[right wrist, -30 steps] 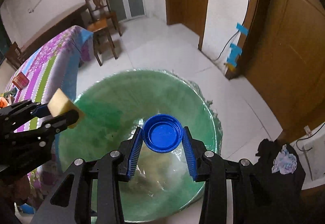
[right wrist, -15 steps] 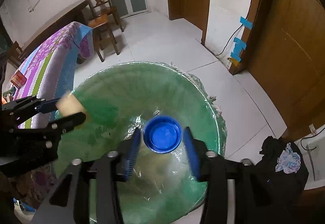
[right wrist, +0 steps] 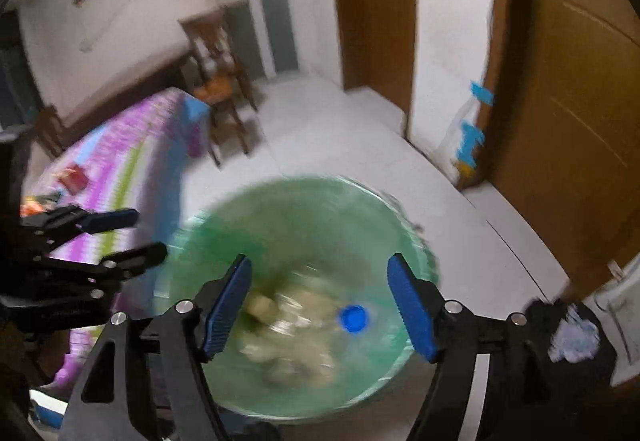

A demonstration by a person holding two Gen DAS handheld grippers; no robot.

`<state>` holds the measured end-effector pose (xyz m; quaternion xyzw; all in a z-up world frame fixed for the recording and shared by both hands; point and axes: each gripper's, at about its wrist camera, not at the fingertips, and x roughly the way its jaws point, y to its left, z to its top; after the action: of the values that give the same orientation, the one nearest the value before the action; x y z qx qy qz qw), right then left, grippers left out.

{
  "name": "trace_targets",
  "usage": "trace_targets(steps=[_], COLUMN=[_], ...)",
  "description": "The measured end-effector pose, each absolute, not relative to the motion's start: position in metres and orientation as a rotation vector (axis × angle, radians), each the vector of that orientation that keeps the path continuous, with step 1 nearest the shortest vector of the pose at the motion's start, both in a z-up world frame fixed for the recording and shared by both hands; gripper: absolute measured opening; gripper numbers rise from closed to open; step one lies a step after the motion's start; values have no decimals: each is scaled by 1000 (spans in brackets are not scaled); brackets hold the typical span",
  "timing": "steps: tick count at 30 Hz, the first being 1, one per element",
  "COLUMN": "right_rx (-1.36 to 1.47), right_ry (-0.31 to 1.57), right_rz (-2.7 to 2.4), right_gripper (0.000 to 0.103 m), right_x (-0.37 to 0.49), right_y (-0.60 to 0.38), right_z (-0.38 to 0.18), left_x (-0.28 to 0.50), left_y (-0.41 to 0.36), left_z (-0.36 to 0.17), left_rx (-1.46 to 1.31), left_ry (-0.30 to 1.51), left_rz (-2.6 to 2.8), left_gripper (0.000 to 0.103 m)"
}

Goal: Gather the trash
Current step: 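Open both tools to drop the sponge and cap into the bin, then grasp the white snack wrapper with the left tool while the right tool grasps the green scrubber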

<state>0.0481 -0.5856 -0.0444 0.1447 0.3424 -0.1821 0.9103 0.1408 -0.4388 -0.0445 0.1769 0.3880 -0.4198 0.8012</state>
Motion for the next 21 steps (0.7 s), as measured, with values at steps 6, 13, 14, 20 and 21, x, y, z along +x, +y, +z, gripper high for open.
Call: trace_targets(steps=[6, 13, 14, 20, 21], right_rx=[270, 159, 134, 9, -8], right_ry=[580, 589, 598, 646, 662], right_rz=[-232, 0, 30, 198, 227], right_gripper=[76, 80, 80, 80, 80], right_x=[64, 126, 138, 212, 229], right_y=[-506, -406, -389, -305, -291], right_z=[-11, 17, 20, 29, 28], left_x=[151, 207, 217, 306, 321], left_y=[-343, -213, -195, -50, -31], left_z=[-14, 5, 6, 10, 9], left_rx=[314, 309, 302, 230, 214], left_ry=[771, 775, 787, 859, 877], left_rz=[-792, -571, -543, -264, -233], left_gripper=[64, 64, 64, 64, 66])
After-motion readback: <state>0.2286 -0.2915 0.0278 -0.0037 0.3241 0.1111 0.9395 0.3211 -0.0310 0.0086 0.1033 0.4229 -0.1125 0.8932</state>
